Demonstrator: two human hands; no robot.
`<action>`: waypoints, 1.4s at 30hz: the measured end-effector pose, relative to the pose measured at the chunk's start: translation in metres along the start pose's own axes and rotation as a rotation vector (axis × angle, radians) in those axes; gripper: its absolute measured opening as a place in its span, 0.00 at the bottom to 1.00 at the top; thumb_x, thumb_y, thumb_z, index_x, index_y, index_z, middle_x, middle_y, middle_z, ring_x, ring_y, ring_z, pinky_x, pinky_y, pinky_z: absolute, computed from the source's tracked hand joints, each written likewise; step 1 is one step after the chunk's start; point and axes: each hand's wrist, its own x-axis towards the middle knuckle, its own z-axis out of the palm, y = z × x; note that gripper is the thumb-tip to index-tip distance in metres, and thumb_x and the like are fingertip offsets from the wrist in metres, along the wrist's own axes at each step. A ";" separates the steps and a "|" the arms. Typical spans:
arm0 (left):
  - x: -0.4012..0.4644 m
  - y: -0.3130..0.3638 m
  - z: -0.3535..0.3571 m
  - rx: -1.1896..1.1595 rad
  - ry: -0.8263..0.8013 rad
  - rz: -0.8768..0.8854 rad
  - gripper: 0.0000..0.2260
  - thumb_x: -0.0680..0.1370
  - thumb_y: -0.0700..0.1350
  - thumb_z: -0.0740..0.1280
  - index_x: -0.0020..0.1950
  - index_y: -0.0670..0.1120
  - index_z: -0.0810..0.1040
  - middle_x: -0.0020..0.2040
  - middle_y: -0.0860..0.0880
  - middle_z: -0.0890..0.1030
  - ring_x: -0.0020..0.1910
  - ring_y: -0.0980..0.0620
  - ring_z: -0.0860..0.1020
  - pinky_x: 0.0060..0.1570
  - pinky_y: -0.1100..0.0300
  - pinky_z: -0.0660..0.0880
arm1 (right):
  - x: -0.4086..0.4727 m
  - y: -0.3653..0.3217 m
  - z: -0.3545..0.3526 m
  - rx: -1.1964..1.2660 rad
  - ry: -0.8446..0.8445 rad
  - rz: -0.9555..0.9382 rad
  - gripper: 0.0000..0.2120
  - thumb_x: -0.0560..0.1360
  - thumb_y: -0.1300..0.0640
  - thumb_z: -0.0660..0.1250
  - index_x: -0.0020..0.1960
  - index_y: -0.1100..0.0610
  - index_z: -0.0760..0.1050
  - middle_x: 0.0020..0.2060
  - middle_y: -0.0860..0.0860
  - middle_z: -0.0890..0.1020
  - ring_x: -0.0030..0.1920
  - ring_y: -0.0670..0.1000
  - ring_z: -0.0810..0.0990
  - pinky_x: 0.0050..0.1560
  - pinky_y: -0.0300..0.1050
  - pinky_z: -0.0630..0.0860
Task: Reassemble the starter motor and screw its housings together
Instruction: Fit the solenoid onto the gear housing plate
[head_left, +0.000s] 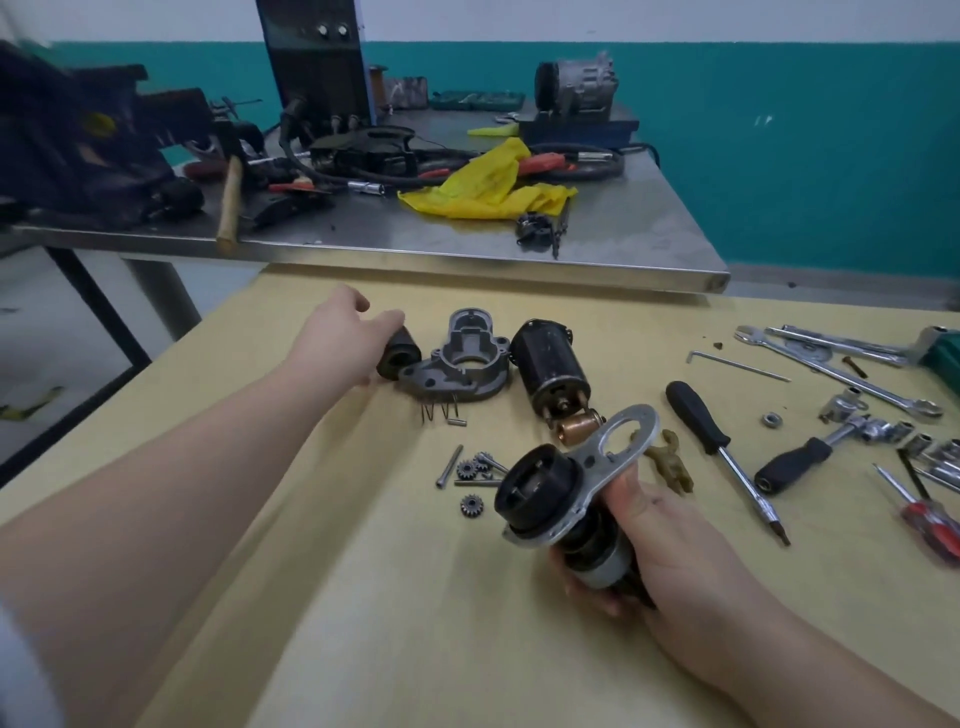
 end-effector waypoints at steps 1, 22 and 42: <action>0.007 0.001 0.002 0.049 -0.026 -0.038 0.27 0.81 0.62 0.68 0.72 0.46 0.69 0.55 0.45 0.79 0.43 0.41 0.84 0.54 0.42 0.84 | 0.000 0.000 0.000 0.007 0.008 0.002 0.32 0.75 0.27 0.67 0.40 0.56 0.85 0.34 0.62 0.82 0.25 0.52 0.73 0.27 0.44 0.66; -0.046 0.035 -0.037 -1.339 -0.646 -0.222 0.19 0.80 0.54 0.74 0.59 0.37 0.83 0.50 0.40 0.85 0.46 0.44 0.88 0.42 0.58 0.86 | 0.001 0.000 -0.002 0.096 0.010 -0.012 0.30 0.73 0.33 0.62 0.43 0.61 0.84 0.35 0.63 0.80 0.26 0.53 0.74 0.27 0.44 0.68; -0.149 -0.008 0.031 -1.684 -0.780 -0.414 0.24 0.76 0.59 0.72 0.57 0.39 0.88 0.53 0.39 0.85 0.47 0.44 0.89 0.41 0.57 0.86 | 0.012 0.009 -0.011 0.144 -0.024 0.016 0.40 0.68 0.20 0.69 0.52 0.58 0.85 0.42 0.63 0.83 0.36 0.60 0.79 0.30 0.46 0.75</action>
